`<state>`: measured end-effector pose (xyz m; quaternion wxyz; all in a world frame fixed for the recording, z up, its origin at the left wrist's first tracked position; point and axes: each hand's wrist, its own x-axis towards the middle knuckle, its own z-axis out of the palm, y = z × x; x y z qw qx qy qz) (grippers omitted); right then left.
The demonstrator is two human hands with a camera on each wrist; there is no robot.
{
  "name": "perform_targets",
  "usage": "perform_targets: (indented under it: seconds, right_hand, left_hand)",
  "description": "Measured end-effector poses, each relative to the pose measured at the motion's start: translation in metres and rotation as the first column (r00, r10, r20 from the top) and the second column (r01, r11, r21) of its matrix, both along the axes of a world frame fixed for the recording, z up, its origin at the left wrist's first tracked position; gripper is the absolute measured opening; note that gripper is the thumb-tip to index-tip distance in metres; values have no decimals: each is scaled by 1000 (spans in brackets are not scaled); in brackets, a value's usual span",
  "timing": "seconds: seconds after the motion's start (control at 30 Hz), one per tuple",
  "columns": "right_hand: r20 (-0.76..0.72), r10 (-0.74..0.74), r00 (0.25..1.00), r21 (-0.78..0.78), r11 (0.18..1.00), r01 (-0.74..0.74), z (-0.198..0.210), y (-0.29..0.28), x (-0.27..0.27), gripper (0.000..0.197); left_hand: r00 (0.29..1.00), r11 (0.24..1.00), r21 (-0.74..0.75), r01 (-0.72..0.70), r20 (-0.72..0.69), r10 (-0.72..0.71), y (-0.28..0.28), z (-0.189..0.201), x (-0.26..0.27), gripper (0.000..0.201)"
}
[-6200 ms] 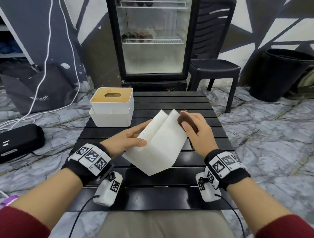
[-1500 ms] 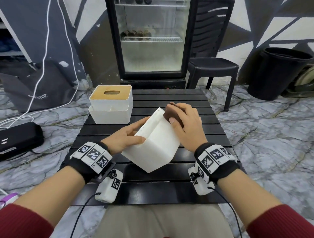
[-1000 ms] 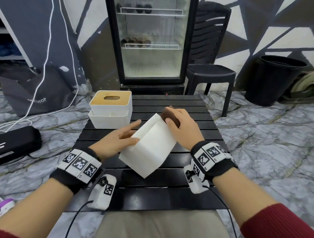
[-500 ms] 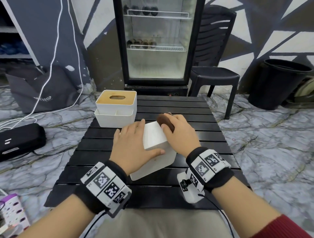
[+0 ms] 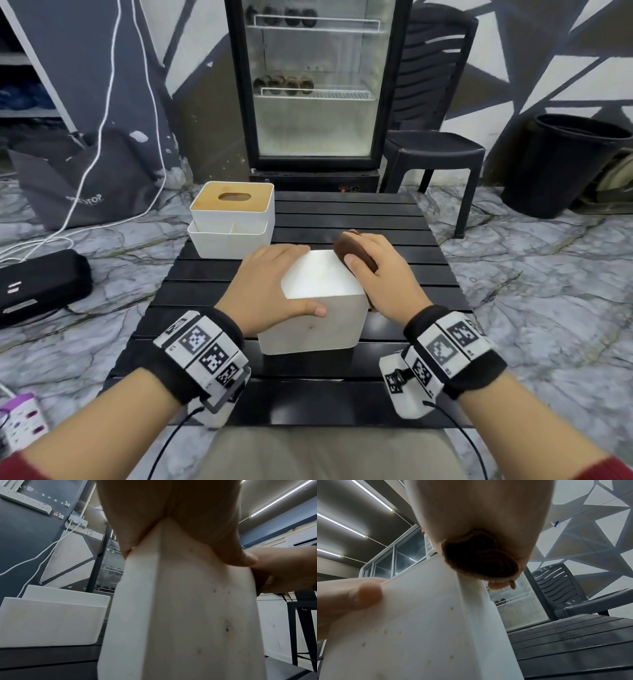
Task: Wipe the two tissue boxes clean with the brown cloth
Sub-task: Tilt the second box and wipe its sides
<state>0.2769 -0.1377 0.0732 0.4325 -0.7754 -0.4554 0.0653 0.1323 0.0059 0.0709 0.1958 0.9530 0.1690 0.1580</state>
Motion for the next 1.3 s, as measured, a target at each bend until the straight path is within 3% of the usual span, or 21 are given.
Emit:
perform_targets:
  seconds: [0.33, 0.53, 0.67, 0.83, 1.07, 1.2, 1.3]
  right_hand:
    - [-73, 5, 997, 11, 1000, -5, 3, -14, 5, 34]
    - [-56, 84, 995, 13, 996, -83, 1, -38, -8, 35]
    - [20, 138, 990, 2, 990, -138, -1, -44, -20, 37]
    - [67, 170, 983, -2, 985, -170, -4, -44, -33, 37]
    - [15, 243, 970, 20, 970, -243, -4, -43, -34, 35]
    - [-48, 109, 993, 90, 990, -104, -3, -42, -20, 29]
    - [21, -53, 998, 28, 998, 52, -3, -35, -6, 20]
  left_hand:
    - [986, 986, -3, 165, -17, -165, 19, 4, 4, 116]
    - [990, 950, -312, 27, 139, 17, 31, -6, -10, 103]
    - [984, 890, -454, -31, 143, 108, 33, -12, -15, 81]
    - [989, 811, -584, 38, 137, 53, 32, -10, -11, 46]
    - [989, 682, -730, 40, 125, 75, 20, 2, 0, 34]
    - [992, 685, -728, 37, 108, 61, 11, 11, 14, 29]
    - [995, 733, -681, -10, 70, 78, 6, 13, 26, 29]
